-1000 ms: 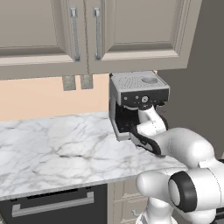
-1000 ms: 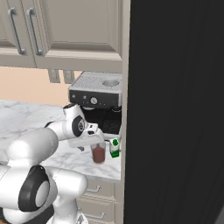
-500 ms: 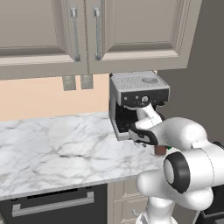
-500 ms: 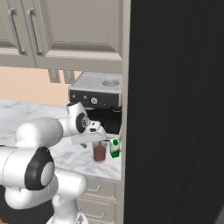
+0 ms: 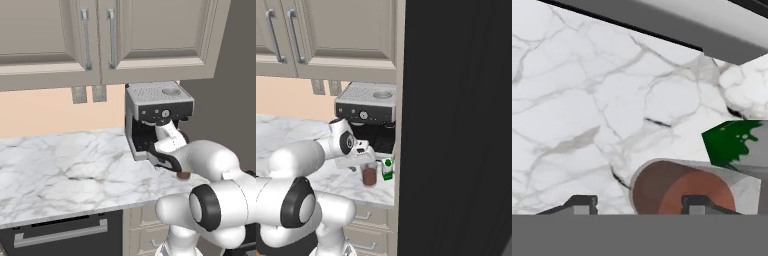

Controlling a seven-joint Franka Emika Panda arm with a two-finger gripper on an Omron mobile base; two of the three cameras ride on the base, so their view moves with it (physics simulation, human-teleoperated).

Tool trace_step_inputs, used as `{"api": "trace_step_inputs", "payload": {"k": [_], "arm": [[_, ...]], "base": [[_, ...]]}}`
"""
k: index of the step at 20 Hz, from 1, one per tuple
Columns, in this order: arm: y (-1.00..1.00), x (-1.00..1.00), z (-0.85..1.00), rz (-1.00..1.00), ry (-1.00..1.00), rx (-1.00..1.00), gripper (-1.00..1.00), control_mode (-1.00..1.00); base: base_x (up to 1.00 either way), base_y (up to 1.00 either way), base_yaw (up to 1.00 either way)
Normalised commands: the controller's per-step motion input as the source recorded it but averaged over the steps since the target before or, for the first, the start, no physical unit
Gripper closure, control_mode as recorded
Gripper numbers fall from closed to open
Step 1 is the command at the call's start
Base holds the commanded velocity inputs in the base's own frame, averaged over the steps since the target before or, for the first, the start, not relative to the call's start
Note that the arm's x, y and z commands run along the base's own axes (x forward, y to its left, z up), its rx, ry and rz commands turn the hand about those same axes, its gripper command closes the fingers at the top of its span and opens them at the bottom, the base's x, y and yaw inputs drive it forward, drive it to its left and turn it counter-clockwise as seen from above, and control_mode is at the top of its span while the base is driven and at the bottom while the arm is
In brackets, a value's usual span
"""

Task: Place the microwavable item in the microwave. Then, close the microwave door and press the start button.

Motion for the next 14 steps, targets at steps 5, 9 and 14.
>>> {"api": "trace_step_inputs", "payload": {"k": [5, 9, 14], "arm": [[0.00, -0.04, -0.17, 0.05, 0.00, 0.00, 1.00, -1.00], [0.00, -0.09, -0.02, 0.05, -0.02, 0.00, 1.00, -1.00], [0.02, -0.75, 0.17, 0.07, -0.15, 0.00, 1.00, -1.00]], "base": [[0.00, 0.00, 0.00], [0.00, 0.00, 0.00], [0.00, 0.00, 0.00]]}}
